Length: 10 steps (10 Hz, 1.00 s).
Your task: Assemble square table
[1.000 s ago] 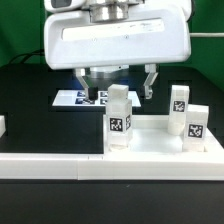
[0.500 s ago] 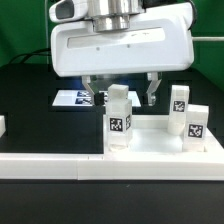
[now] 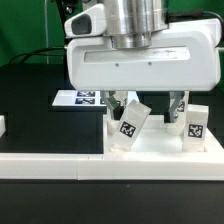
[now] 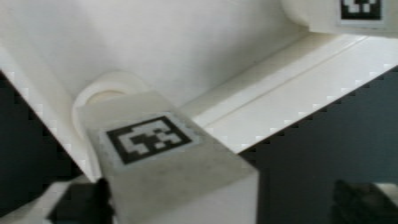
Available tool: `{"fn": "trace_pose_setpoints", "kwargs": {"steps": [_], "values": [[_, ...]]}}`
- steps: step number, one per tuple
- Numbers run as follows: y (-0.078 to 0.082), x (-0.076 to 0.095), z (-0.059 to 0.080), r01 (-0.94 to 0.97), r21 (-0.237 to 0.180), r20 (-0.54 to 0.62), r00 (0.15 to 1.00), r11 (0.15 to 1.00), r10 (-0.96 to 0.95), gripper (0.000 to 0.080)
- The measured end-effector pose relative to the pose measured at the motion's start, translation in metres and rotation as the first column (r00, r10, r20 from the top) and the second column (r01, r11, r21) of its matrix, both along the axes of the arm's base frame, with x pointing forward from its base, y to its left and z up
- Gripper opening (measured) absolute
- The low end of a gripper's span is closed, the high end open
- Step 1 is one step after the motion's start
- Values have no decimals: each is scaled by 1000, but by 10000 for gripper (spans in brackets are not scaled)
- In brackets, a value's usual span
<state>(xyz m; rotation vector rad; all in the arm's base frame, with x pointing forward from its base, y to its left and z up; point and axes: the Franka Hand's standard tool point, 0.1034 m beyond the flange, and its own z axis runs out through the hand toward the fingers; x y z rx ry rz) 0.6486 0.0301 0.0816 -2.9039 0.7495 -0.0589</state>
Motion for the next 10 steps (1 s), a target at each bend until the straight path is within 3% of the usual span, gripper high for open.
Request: {"fn": "trace_pose_setpoints", "kwargs": {"steps": [1,2,3,9,10], "values": [[-5,-2,-1,6,-4,-5,1000,1000,-6,516],[-10,-1,1,7,-12,-4,1000,1000,-7,378],[-11,-1,1,7,-13,-3,1000,1000,-7,356],[-13,0,1,31,-14,-4,1000,999,-31,349],[-15,0,2,104,-16,-9,995,994,-104,349]]}}
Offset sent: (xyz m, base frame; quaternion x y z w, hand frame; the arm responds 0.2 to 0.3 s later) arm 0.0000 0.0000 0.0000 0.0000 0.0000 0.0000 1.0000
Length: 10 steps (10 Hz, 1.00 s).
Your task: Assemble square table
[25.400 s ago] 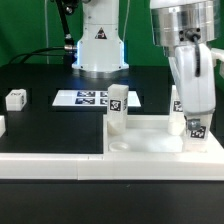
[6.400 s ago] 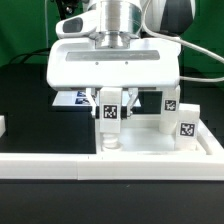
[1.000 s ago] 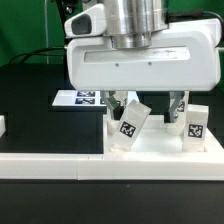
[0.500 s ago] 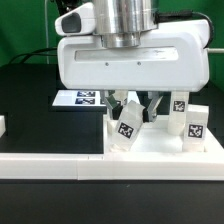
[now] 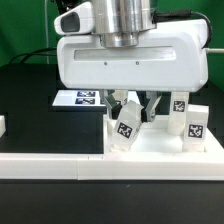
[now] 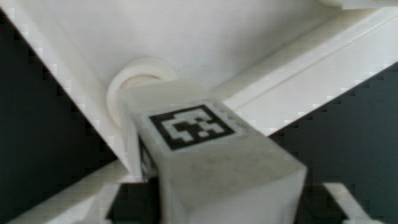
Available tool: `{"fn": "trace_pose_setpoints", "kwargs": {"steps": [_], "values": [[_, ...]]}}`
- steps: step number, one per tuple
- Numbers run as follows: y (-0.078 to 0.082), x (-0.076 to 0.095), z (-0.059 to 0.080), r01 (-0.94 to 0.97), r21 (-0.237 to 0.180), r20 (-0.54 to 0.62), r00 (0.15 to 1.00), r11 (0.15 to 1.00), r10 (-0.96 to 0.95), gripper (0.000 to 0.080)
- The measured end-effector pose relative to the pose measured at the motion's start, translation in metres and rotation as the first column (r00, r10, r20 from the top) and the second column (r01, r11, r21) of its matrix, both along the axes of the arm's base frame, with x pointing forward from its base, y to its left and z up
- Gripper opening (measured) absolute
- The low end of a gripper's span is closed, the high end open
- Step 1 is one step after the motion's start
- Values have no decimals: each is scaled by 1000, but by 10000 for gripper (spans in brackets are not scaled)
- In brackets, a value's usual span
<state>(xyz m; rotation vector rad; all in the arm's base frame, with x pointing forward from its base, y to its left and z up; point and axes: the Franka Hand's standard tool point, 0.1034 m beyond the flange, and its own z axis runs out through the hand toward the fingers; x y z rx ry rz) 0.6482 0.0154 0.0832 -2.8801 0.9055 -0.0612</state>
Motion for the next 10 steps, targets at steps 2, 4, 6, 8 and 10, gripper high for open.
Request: {"fn": "trace_pose_setpoints", "kwargs": {"steps": [2,4,6,8,10], "values": [[-20,-5,-2,264,34,-4,964,964,-264,348],[-27,-12,-8,398,35,0,917,917,-398,337],[-20,-18,-14,555,42,-37,832,830,-554,324],[-18,-18,-14,654,41,-57,757,756,-651,316],[-18,-18,-14,649,41,-56,761,760,-647,328]]}}
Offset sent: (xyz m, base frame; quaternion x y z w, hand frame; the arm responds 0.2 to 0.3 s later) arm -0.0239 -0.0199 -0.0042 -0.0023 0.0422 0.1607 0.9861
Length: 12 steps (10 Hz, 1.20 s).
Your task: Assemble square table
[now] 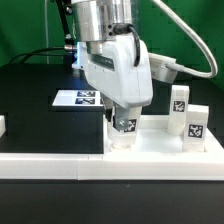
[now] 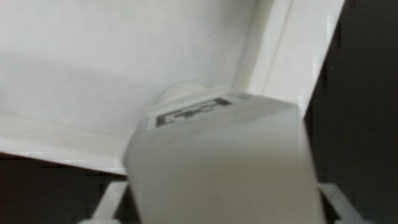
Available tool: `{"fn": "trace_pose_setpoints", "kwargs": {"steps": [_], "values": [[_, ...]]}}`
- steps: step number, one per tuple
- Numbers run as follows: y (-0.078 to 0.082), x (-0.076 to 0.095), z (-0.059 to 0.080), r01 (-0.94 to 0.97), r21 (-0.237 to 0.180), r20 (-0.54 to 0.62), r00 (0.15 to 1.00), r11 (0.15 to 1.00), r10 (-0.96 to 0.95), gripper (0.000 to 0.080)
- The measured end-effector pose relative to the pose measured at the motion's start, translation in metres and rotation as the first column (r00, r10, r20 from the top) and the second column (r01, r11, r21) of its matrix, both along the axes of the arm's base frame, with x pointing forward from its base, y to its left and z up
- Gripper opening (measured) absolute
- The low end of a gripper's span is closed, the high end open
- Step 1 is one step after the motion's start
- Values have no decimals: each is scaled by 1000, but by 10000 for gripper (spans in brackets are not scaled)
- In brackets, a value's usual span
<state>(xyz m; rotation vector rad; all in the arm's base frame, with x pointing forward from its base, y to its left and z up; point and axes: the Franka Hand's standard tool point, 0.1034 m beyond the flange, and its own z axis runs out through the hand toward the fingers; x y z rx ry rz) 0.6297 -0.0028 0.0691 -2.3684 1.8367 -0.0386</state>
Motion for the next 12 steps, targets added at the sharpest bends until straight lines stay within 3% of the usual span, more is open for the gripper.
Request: {"fn": "trace_pose_setpoints", "kwargs": {"steps": [1,2,3,5,6,9,10,12], "values": [[0,0,0,-1,0,0,1000,1000,1,328],[0,0,0,-18,-2,1,1000,1000,18,517],[0,0,0,-61,-7,5,998,998,61,608],[-1,-3,13,-281,-18,4,960,959,281,637],[2,-4,19,-474,-52,0,880,879,475,647],[0,-5,16,-640,-77,5,766,764,643,649],[-1,-5,16,-725,-93,6,685,682,729,649],[-7,0,16,-930,-187,-5,323,317,946,649]]}}
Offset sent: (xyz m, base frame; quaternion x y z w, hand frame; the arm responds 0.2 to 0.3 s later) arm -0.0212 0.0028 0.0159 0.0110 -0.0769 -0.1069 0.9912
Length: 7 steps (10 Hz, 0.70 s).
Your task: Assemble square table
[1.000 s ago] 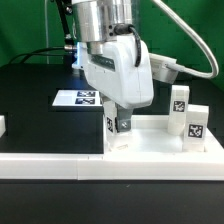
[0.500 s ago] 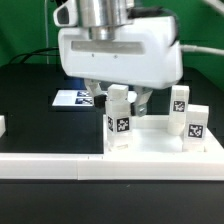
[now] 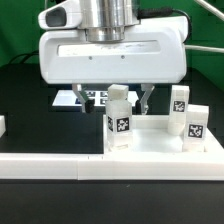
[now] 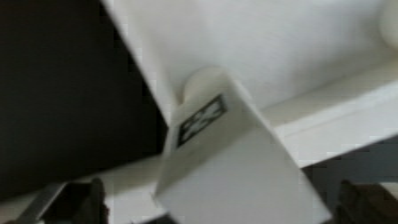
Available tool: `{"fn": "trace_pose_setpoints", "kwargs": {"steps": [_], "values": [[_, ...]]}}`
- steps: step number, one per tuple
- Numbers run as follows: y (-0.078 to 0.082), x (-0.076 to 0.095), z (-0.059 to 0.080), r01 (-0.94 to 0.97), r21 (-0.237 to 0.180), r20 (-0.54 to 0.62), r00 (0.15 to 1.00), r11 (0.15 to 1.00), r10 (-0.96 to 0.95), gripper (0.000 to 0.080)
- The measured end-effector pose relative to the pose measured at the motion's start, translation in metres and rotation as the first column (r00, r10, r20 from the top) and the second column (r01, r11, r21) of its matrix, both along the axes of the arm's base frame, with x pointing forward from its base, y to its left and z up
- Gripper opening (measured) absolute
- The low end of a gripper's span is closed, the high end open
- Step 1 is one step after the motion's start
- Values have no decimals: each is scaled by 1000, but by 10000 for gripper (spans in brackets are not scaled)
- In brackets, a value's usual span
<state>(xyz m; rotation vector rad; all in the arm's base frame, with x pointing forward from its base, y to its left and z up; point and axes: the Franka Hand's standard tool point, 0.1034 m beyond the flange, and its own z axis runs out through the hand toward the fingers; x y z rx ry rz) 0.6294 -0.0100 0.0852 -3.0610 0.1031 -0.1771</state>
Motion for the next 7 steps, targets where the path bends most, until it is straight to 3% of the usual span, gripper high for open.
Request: {"fn": "trace_pose_setpoints", "kwargs": {"steps": [1,3,5,6,7], "values": [[-2,1,-2,-136,-21,23,990,991,136,649],[-1,0,-2,-60,-8,15,998,998,60,649],[-1,0,-2,-24,-3,12,1000,1000,24,401],[-1,0,-3,32,4,8,999,999,-32,401],[-1,0,-3,91,12,3,996,996,-91,288]]}}
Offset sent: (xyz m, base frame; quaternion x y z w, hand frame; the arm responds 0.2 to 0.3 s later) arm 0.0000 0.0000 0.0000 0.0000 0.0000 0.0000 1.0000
